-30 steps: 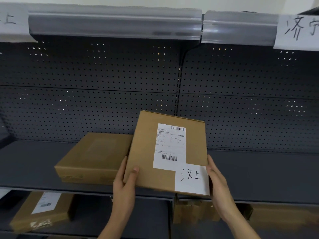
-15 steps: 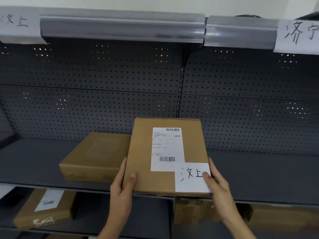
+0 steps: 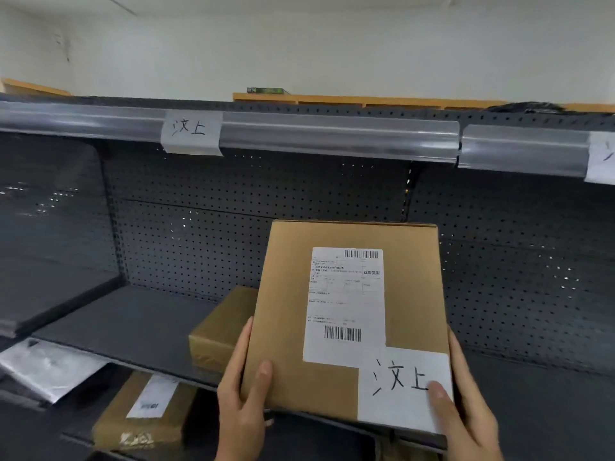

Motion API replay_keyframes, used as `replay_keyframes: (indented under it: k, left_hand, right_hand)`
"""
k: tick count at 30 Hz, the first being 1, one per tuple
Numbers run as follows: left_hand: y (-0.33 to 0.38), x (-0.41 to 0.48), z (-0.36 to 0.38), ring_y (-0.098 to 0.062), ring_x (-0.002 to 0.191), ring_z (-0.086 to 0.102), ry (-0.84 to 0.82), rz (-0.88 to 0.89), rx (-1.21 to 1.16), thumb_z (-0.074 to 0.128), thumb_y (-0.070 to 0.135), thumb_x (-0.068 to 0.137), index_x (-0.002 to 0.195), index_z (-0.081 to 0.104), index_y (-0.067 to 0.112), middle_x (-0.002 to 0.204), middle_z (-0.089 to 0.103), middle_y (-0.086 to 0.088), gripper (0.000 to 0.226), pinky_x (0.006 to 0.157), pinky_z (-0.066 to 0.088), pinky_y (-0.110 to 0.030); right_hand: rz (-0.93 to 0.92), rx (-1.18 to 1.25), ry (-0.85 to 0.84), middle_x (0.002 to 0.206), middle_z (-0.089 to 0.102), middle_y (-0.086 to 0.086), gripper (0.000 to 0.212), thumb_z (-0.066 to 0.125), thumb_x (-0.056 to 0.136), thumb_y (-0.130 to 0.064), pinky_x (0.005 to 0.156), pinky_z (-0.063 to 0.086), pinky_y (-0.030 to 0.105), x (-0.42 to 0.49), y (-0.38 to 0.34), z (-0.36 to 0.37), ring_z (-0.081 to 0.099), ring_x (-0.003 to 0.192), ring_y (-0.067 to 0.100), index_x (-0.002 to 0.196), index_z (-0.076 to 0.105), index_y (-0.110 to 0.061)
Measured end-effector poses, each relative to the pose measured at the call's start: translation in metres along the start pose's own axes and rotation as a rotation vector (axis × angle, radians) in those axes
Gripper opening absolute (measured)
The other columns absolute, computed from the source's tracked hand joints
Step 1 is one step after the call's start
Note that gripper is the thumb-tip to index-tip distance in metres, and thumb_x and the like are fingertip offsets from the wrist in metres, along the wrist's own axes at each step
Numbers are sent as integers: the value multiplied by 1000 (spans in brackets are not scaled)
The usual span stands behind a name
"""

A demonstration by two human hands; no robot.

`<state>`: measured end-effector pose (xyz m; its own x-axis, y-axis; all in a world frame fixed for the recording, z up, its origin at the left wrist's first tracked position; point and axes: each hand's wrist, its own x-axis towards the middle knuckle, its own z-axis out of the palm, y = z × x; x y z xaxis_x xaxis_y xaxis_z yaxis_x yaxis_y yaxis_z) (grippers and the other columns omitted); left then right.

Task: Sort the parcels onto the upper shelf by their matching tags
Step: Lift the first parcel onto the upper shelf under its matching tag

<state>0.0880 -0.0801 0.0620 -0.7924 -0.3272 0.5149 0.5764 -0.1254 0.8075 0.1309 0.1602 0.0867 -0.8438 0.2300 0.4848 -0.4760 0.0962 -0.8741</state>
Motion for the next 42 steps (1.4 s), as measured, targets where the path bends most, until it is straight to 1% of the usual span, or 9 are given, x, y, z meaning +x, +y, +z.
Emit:
replay_keyframes:
  k: [5, 12, 21, 26, 30, 34, 36, 38, 42]
  left_hand:
    - [25, 6, -37, 3, 123, 56, 76, 116, 59, 56, 17, 91, 140, 46, 28, 138, 55, 30, 52, 91, 46, -10]
    - [66, 25, -85, -12, 134, 50, 140, 214, 111, 54, 36, 88, 144, 42, 29, 146, 52, 16, 58, 107, 44, -34]
    - [140, 81, -110, -11, 129, 55, 166, 329, 84, 56, 29, 94, 147, 43, 15, 142, 58, 3, 56, 105, 46, -27]
    - [195, 148, -100, -10, 114, 63, 135, 324, 120, 54, 27, 94, 141, 51, 16, 131, 64, -1, 49, 95, 50, -26]
    - [227, 212, -86, -16, 108, 59, 144, 305, 202, 53, 41, 86, 135, 56, 16, 123, 63, -2, 55, 91, 46, -28]
    - [245, 279, -78, -30, 101, 53, 160, 171, 133, 56, 49, 70, 95, 68, 22, 100, 55, -2, 39, 92, 45, -46]
    - [246, 309, -76, -26, 95, 50, 169, 133, 83, 56, 47, 68, 80, 59, 26, 93, 50, -3, 24, 96, 44, -51]
    - [245, 329, -69, -24, 92, 49, 186, 118, 83, 54, 45, 71, 78, 53, 24, 88, 48, -4, 22, 92, 46, -48]
    - [248, 365, -66, -23, 81, 48, 229, 118, 193, 53, 36, 79, 71, 53, 20, 76, 49, -2, 17, 74, 40, -37]
  right_hand:
    - [-93, -53, -75, 149, 51, -24, 68, 58, 81, -51, 107, 45, 39, -7, -18, 33, 49, 138, 6, 146, 38, -56]
    - [-202, 7, -207, 157, 43, -18, 69, 55, 85, -50, 115, 37, 51, 5, -48, 82, 40, 145, 10, 150, 31, -53]
    - [-375, 70, -289, 163, 35, -6, 81, 55, 87, -65, 118, 32, 54, 43, -119, 135, 32, 150, 17, 157, 22, -40]
    - [-471, 32, -299, 142, 59, -10, 54, 49, 103, -22, 106, 47, 23, 93, -187, 158, 55, 127, -2, 155, 35, -24]
    - [-448, 26, -162, 106, 56, -35, 46, 50, 101, -19, 81, 42, -4, 147, -238, 184, 52, 90, -31, 147, 46, -20]
    - [-417, -112, -96, 87, 58, -7, 14, 50, 94, -26, 72, 40, 22, 211, -278, 214, 54, 83, 6, 90, 63, -21]
    - [-374, -223, -94, 77, 50, -7, 25, 47, 95, -23, 69, 38, 14, 238, -291, 230, 47, 74, 3, 71, 51, -26]
    - [-295, -202, -63, 75, 45, -7, 34, 43, 97, -15, 65, 34, 6, 261, -297, 244, 43, 68, 3, 66, 41, -28]
    - [-138, -37, -23, 81, 47, 6, 13, 55, 80, -23, 70, 41, 36, 278, -293, 262, 47, 77, 22, 74, 45, -18]
